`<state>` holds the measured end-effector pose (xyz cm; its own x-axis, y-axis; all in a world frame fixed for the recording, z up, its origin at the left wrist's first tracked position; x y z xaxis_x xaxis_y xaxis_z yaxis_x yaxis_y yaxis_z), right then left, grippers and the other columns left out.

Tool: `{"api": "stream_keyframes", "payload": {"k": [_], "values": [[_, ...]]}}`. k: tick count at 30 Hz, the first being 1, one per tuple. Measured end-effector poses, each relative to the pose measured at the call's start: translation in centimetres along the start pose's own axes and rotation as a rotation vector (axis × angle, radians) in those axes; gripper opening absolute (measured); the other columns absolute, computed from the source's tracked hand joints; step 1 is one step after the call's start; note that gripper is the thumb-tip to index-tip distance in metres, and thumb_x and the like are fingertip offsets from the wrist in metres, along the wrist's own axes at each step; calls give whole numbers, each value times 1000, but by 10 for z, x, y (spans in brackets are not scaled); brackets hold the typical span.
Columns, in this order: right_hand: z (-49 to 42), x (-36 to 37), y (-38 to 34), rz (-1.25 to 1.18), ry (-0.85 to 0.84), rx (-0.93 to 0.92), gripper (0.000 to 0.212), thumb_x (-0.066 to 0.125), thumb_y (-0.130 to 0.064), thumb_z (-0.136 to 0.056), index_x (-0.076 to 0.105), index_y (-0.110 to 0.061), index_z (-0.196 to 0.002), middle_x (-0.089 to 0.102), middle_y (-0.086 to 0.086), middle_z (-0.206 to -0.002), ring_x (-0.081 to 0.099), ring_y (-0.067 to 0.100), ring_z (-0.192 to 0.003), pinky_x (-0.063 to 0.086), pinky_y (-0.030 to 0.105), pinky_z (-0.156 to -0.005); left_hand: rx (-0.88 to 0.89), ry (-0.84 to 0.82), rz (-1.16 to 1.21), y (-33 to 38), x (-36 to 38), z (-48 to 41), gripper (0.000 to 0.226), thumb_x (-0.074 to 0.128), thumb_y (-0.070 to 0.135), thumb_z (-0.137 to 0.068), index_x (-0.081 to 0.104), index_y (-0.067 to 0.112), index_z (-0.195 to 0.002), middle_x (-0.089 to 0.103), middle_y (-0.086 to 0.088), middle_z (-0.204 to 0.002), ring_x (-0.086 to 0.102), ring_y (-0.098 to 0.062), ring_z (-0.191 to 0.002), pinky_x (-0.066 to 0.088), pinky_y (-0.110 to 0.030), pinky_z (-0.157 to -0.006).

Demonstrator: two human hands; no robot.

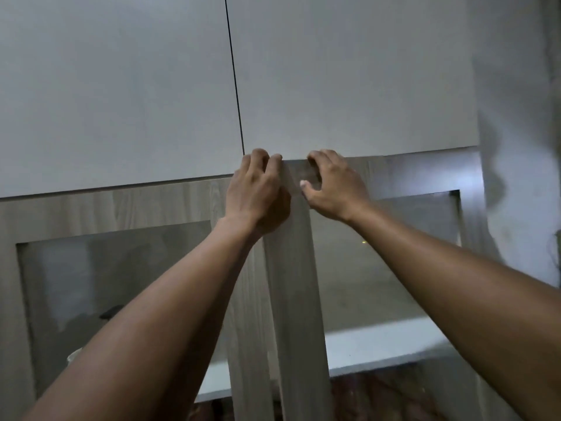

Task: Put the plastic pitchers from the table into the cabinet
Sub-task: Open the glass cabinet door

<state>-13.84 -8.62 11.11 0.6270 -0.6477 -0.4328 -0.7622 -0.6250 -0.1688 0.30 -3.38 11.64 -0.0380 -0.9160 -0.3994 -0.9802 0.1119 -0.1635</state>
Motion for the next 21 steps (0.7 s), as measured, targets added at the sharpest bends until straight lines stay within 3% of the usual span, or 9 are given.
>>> {"api": "stream_keyframes", "payload": {"k": [3, 7, 12, 15, 19, 21], "values": [[23, -41, -7, -66, 48, 36, 53, 54, -42, -90, 51, -15, -136, 56, 5, -135, 53, 23, -123, 48, 41, -100, 53, 95, 136, 34, -45, 16, 53, 42, 25, -86, 55, 2, -132, 51, -21, -126, 50, -38, -116, 49, -47, -94], [49, -106, -9, -158, 82, 99, 36, 50, -41, -93, 57, -18, -120, 62, 2, -118, 58, 23, -105, 50, 37, -89, 79, 156, 410, 82, -99, 23, 81, 19, 47, -79, 58, -1, -131, 54, -22, -122, 60, -36, -100, 53, -38, -76], [81, -172, 5, -309, 87, 197, 31, 46, -44, -97, 59, -23, -114, 66, 1, -110, 64, 23, -100, 54, 44, -91, 54, 283, 674, 140, -134, 31, 65, 33, 39, -86, 60, -2, -128, 64, -21, -116, 66, -33, -93, 54, -34, -77], [103, -209, 14, -412, 137, 262, 33, 45, -43, -98, 60, -24, -121, 65, -1, -116, 61, 20, -110, 51, 43, -99, 56, 369, 770, 180, -146, 37, 44, 51, 22, -91, 62, -2, -126, 68, -18, -109, 66, -27, -89, 44, -20, -77], [136, -262, 35, -535, 135, 340, 55, 44, -60, -87, 62, -29, -130, 66, -6, -130, 59, 13, -123, 47, 47, -108, 76, 435, 923, 245, -162, 43, 38, 50, 14, -94, 63, -2, -126, 70, -16, -110, 67, -25, -94, 56, -35, -81], [153, -290, 48, -586, 110, 354, 56, 43, -61, -88, 62, -32, -132, 65, -7, -134, 58, 12, -127, 45, 48, -110, 73, 444, 991, 280, -167, 44, 43, 45, 12, -92, 62, -2, -128, 70, -16, -116, 67, -26, -102, 55, -38, -88]]}}
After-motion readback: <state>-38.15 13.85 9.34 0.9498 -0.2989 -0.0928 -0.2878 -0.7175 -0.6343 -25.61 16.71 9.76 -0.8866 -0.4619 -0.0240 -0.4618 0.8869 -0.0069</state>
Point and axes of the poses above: each hand's wrist, its own z-axis away from the middle knuckle, its own x-axis out of the palm, y = z × x, the point moved 5 cm from there along -z, towards the middle knuckle
